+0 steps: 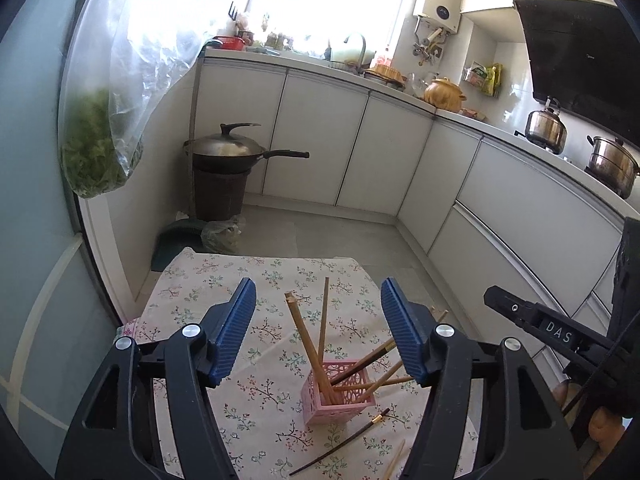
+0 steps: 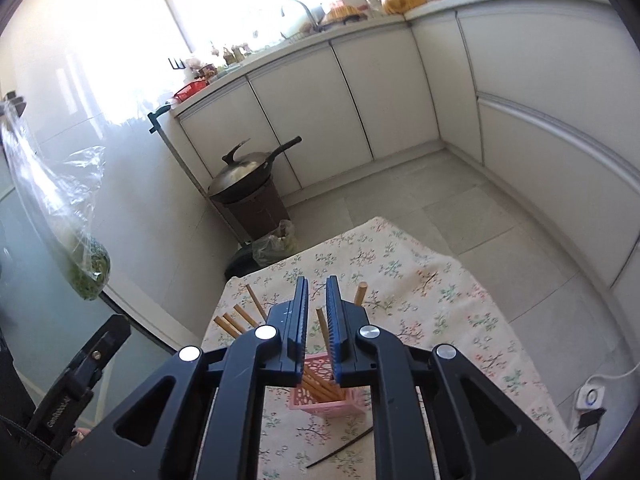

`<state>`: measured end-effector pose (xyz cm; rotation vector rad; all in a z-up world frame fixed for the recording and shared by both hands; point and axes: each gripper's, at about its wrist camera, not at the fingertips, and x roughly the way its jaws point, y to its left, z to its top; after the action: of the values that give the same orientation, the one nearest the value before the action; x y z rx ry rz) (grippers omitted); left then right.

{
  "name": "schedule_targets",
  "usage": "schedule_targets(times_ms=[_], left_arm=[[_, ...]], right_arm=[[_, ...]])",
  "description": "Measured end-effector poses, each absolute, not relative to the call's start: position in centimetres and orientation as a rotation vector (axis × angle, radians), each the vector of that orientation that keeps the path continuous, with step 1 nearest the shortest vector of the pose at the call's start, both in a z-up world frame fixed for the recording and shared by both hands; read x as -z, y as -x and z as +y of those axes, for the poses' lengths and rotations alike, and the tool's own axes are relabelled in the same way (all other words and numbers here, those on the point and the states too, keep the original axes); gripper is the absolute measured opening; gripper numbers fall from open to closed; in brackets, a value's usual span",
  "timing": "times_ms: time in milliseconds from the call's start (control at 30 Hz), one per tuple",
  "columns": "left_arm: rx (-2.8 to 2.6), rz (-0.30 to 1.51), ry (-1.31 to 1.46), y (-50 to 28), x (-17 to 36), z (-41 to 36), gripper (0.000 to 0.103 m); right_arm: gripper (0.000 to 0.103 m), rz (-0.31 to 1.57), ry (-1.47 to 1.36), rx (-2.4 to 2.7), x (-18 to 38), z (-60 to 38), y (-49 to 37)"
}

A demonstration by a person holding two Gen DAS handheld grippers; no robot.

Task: Organize utensils
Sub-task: 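Lower the right tool's chopstick into the pink holder and open it, then move the left tool to the black chopstick on the cloth and grasp it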

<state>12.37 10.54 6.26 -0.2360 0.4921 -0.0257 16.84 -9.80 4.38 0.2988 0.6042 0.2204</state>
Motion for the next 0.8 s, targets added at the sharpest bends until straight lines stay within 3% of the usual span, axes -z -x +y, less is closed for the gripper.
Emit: schedule_targets(times_ms=[100, 233, 400, 533, 800], left_arm=[[0.037, 0.484, 0.212, -11.9, -6.6, 9.4, 0.064], [0.044, 0.483, 0.181, -11.3, -6.7, 8.3, 0.07], [0.041, 0.492, 0.151, -10.6, -6.4, 7.1, 0.077], [0.041, 0.51, 0.134, -9.9, -5.9, 6.6, 0.081], [0.053, 0.527, 0.09, -8.6, -5.0, 5.4, 0.091]], right_arm=[[0.034, 0.603, -0.283, -0.206, -4.9, -10.2, -15.7], [0.035, 0.593, -0.257, -0.169, -5.1, -11.1, -14.1], [0.05, 0.601, -0.236, -0.132, -4.5, -12.1, -12.5], [0.057, 0.603, -0.22, -0.111, -4.1, -12.6, -11.4], [0.087, 0.593, -0.219, -0.071, -3.1, -13.8, -8.7]])
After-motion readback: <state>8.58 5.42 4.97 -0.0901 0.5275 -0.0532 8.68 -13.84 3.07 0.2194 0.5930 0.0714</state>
